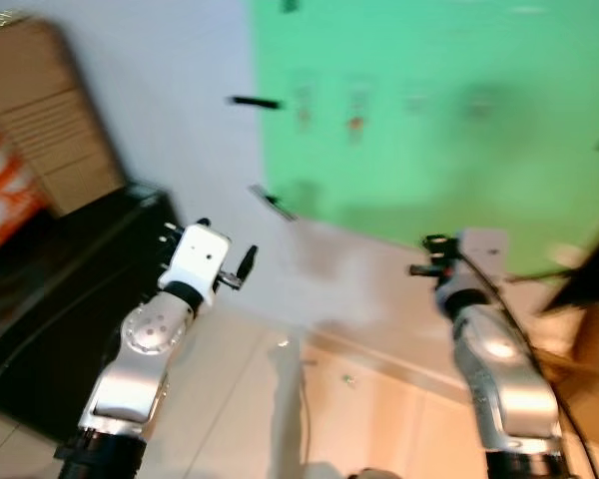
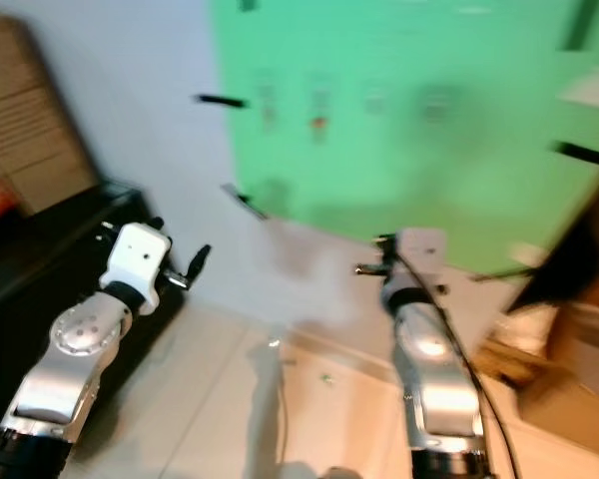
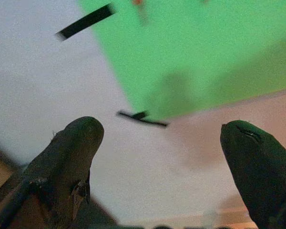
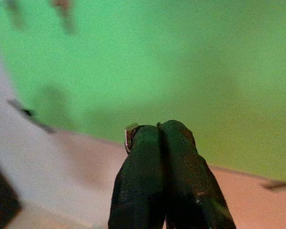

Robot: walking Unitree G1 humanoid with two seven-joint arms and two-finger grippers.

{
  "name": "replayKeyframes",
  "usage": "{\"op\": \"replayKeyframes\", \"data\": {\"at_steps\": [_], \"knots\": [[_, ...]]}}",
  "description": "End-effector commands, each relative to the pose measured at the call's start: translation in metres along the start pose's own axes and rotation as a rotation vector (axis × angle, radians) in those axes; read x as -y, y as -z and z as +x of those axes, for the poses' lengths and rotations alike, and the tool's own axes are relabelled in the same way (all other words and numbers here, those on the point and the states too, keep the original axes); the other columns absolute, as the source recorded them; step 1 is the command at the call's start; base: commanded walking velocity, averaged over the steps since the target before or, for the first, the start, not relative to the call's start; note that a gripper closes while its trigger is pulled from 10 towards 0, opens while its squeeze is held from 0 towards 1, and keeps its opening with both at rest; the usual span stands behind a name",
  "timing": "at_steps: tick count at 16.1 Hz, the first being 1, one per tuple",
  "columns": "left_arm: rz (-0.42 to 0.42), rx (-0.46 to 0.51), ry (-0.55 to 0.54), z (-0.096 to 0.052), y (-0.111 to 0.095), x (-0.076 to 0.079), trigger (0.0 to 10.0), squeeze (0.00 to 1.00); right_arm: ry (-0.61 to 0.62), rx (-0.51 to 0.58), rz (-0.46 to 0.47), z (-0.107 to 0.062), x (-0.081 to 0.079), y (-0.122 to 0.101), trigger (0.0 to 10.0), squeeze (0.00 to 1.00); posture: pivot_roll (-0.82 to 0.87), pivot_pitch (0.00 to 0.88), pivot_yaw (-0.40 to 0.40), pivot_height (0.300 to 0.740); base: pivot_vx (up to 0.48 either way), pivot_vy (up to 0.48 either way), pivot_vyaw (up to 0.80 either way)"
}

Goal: Hang keys on a hook

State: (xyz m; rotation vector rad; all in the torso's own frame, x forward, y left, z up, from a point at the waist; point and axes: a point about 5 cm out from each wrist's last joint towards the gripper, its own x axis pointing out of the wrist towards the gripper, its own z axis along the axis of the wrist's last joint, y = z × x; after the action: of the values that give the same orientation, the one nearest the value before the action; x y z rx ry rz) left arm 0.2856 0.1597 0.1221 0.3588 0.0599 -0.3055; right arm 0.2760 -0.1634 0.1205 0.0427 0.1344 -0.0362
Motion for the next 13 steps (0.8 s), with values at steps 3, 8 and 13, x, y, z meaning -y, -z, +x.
{"op": "replayKeyframes", "data": {"at_steps": [3,8,13], "knots": [[-0.012,0.012,0.01,-0.0012,-0.0019,-0.0032,10.0,0.18,-0.064,0.045,0.022,0.0016,-0.014,-0.0076,10.0,0.0,-0.09,0.0,0.057,0.74,0.082,0.0,0.0],[-0.014,0.013,0.02,-0.0015,-0.0022,-0.0032,10.0,0.18,-0.09,0.052,0.018,0.0011,-0.018,-0.008,10.0,0.0,-0.08,0.0,0.052,0.74,0.284,0.0,0.0],[-0.01,0.016,0.036,-0.0028,-0.0018,-0.0017,10.0,0.18,-0.107,0.049,0.018,0.0014,-0.0189,-0.007,10.0,0.0,-0.08,0.0,0.052,0.74,0.306,0.0,-0.73]]}}
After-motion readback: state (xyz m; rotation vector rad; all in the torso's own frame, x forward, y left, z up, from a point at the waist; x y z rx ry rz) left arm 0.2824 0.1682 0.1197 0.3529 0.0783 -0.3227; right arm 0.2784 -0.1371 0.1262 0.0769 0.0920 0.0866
